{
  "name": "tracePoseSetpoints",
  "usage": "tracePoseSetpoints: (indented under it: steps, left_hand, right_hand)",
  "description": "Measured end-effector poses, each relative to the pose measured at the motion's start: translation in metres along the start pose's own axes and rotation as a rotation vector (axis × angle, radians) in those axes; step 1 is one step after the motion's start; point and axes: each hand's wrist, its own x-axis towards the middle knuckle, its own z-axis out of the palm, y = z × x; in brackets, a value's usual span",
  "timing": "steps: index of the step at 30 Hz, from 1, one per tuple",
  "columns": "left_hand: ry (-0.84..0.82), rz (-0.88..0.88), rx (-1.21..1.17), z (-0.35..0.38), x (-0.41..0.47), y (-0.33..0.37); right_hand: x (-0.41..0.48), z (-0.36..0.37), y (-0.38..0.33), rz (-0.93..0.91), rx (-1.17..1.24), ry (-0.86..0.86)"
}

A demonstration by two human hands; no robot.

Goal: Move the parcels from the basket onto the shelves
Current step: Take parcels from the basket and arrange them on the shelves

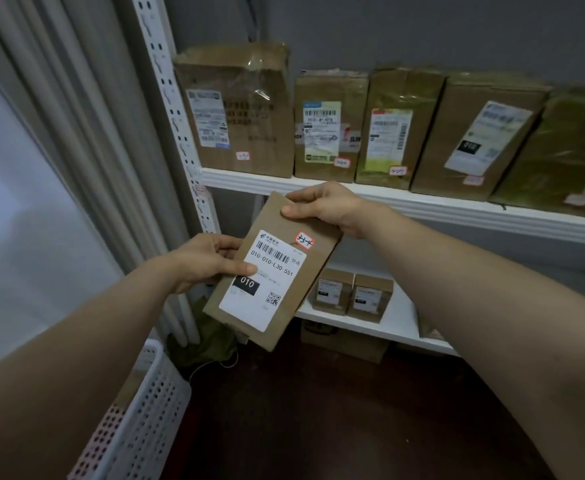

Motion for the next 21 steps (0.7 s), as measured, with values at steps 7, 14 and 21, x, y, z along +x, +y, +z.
tracePoseSetpoints:
  steps: [7, 14, 21]
  left_hand:
    - [-0.027, -0.004, -0.015, 0.009, 0.012, 0.004]
    - [0.006, 0.013, 0.152, 0.045, 0.054, -0.02]
    - [-0.071, -0.088, 0.463, 0.08, 0.085, -0.057]
  right_hand:
    - [-0.02, -0.02, 0.012, 0.096, -0.114, -0.016]
    - [-0.046, -0.027, 0.052, 0.285, -0.283, 0.161]
    - [-0.074, -0.024, 0.113, 0.53, -0.401, 0.269]
